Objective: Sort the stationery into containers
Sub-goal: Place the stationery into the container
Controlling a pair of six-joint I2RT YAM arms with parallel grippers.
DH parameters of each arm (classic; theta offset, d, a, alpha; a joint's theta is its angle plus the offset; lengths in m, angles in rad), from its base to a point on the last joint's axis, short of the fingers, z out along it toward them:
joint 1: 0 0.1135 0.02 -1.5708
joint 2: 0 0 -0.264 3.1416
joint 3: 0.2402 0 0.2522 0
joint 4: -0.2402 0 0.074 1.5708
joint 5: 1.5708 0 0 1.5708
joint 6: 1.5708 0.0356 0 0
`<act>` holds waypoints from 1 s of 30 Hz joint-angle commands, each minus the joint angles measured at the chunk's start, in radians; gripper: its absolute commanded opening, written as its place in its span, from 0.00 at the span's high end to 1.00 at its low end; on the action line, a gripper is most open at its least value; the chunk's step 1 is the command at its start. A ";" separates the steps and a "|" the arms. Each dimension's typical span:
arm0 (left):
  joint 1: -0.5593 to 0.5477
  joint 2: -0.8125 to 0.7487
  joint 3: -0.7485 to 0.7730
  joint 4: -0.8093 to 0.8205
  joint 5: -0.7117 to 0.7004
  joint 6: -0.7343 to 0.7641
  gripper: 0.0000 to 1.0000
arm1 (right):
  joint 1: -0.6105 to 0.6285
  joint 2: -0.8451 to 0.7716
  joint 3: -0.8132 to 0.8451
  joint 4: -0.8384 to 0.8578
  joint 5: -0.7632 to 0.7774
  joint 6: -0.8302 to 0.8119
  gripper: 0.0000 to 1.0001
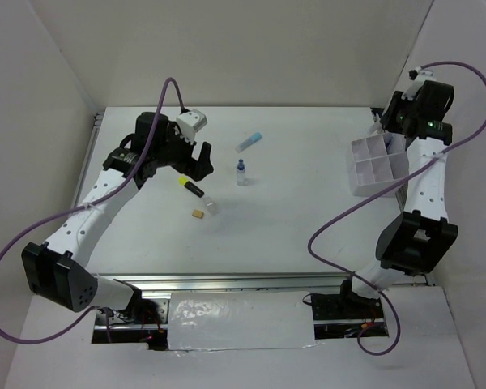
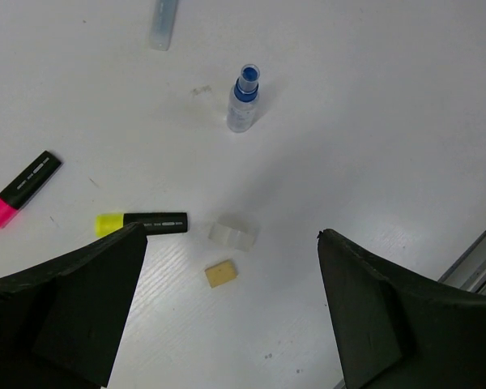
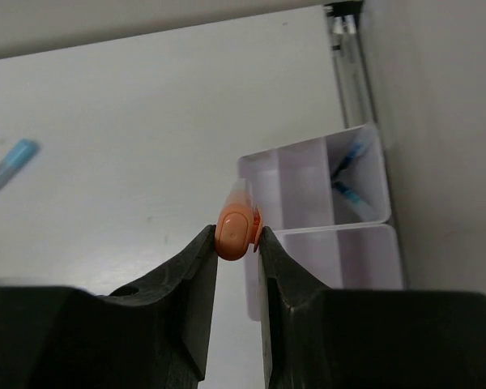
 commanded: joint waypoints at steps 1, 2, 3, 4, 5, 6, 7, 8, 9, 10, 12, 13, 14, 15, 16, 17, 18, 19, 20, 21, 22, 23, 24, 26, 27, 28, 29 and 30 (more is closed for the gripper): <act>0.011 0.010 0.026 0.039 -0.005 -0.009 0.01 | -0.005 0.101 0.106 -0.020 0.167 -0.080 1.00; 0.011 0.014 0.026 0.034 -0.004 -0.007 0.01 | -0.004 0.102 0.106 -0.020 0.182 -0.077 1.00; 0.011 0.016 0.023 0.034 -0.004 -0.006 0.01 | 0.000 0.138 0.144 -0.024 0.196 -0.074 1.00; 0.012 0.016 0.020 0.032 0.000 -0.007 0.01 | 0.003 0.160 0.160 -0.031 0.208 -0.072 1.00; 0.015 0.014 0.017 0.035 -0.002 -0.006 0.01 | 0.007 0.177 0.178 -0.036 0.236 -0.071 1.00; 0.017 0.008 0.012 0.035 -0.004 -0.004 0.01 | 0.009 0.209 0.202 -0.050 0.242 -0.071 1.00; 0.020 0.005 0.001 0.040 -0.005 -0.006 0.01 | 0.015 0.221 0.213 -0.054 0.248 -0.072 1.00; 0.027 0.004 -0.003 0.045 -0.005 -0.003 0.01 | 0.018 0.240 0.221 -0.057 0.248 -0.072 1.00; 0.031 0.002 -0.006 0.046 -0.005 -0.003 0.01 | 0.019 0.246 0.221 -0.060 0.248 -0.072 1.00; 0.034 0.002 -0.008 0.043 -0.001 0.000 0.01 | 0.023 0.254 0.221 -0.060 0.248 -0.071 1.00; 0.041 0.008 -0.011 0.042 0.007 0.000 0.01 | 0.023 0.273 0.221 -0.068 0.248 -0.071 1.00; 0.046 0.013 -0.009 0.042 0.009 0.000 0.01 | 0.023 0.277 0.220 -0.071 0.271 -0.069 1.00; 0.049 0.017 -0.009 0.042 0.010 -0.001 0.01 | 0.023 0.286 0.212 -0.073 0.276 -0.071 1.00; 0.049 0.022 -0.008 0.040 0.010 -0.003 0.01 | 0.024 0.289 0.207 -0.074 0.282 -0.069 1.00; 0.050 0.027 -0.006 0.040 0.007 -0.003 0.01 | 0.026 0.292 0.195 -0.073 0.289 -0.069 1.00; 0.049 0.033 -0.003 0.039 0.006 -0.001 0.01 | 0.027 0.292 0.187 -0.070 0.297 -0.071 1.00; 0.050 0.037 0.001 0.032 0.001 -0.001 0.01 | 0.029 0.293 0.178 -0.067 0.311 -0.072 1.00; 0.052 0.040 0.006 0.029 0.001 -0.001 0.01 | 0.030 0.294 0.171 -0.062 0.316 -0.071 1.00; 0.051 0.050 0.009 0.031 0.001 -0.001 0.01 | 0.032 0.295 0.157 -0.054 0.320 -0.071 0.98; 0.052 0.051 0.015 0.029 0.001 -0.001 0.01 | 0.038 0.295 0.151 -0.054 0.332 -0.071 0.96; 0.052 0.054 0.017 0.029 -0.002 -0.001 0.01 | 0.039 0.301 0.146 -0.050 0.337 -0.071 0.95; 0.052 0.057 0.018 0.029 -0.002 -0.003 0.01 | 0.046 0.303 0.146 -0.051 0.345 -0.071 0.95; 0.051 0.056 0.020 0.031 -0.004 -0.004 0.01 | 0.046 0.309 0.147 -0.053 0.355 -0.068 0.95; 0.051 0.059 0.021 0.032 -0.005 -0.006 0.01 | 0.049 0.323 0.161 -0.063 0.365 -0.063 0.95; 0.051 0.059 0.020 0.032 -0.005 -0.007 0.01 | 0.049 0.332 0.167 -0.070 0.371 -0.058 0.95; 0.052 0.059 0.020 0.032 -0.008 -0.007 0.01 | 0.050 0.342 0.183 -0.080 0.372 -0.058 0.89; 0.051 0.057 0.017 0.032 -0.008 -0.009 0.01 | 0.050 0.349 0.190 -0.088 0.377 -0.055 0.84; 0.052 0.059 0.017 0.031 -0.011 -0.012 0.01 | 0.053 0.355 0.209 -0.103 0.382 -0.052 0.74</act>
